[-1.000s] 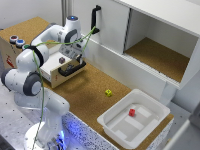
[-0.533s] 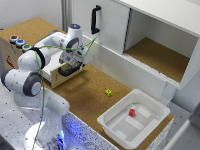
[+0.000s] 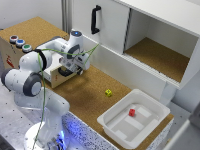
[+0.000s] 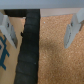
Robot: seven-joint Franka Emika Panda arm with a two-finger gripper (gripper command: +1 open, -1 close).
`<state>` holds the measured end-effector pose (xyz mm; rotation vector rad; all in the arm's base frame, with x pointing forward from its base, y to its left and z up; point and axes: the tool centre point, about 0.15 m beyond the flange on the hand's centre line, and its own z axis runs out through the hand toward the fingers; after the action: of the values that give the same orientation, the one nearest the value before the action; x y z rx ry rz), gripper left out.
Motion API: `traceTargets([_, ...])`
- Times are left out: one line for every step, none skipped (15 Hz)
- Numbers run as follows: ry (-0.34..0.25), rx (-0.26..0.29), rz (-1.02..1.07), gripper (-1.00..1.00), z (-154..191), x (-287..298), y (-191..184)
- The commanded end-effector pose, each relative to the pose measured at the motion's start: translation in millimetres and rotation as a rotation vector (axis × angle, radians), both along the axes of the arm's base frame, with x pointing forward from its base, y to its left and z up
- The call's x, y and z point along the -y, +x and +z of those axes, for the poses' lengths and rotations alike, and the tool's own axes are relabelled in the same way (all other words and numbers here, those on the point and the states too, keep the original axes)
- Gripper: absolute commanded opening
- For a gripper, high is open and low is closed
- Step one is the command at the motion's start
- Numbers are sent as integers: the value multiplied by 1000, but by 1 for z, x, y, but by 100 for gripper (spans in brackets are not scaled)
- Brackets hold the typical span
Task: Go close the drawer
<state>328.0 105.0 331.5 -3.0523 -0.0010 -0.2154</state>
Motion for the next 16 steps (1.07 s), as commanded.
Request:
traceTargets([-18, 10, -50, -100, -14, -21, 8])
traceTargets([-20, 13, -45, -100, -13, -24, 9])
traceTargets([-15, 11, -37, -100, -12, -27, 10])
traceTargets([-8, 6, -29, -100, -13, -30, 10])
traceTargets([-8, 2, -23, -100, -15, -33, 11])
traceTargets([-4, -15, -12, -100, -18, -35, 11])
traceTargets([4, -31, 4, -100, -22, -39, 12])
traceTargets([-3, -36, 7, -100, -23, -42, 12])
traceTargets([-6, -40, 12, -100, -24, -44, 12])
traceTargets([-6, -44, 21, -100, -25, -47, 12])
traceTargets([-9, -44, 24, -100, -24, -49, 13])
traceTargets([-17, -38, 30, -100, -23, -52, 13])
traceTargets([-19, -38, 36, -100, -23, -55, 13])
traceTargets([-21, -39, 44, -100, -23, -59, 13])
traceTargets([-23, -39, 54, -100, -23, -63, 13])
traceTargets([-25, -38, 66, -100, -23, -68, 12])
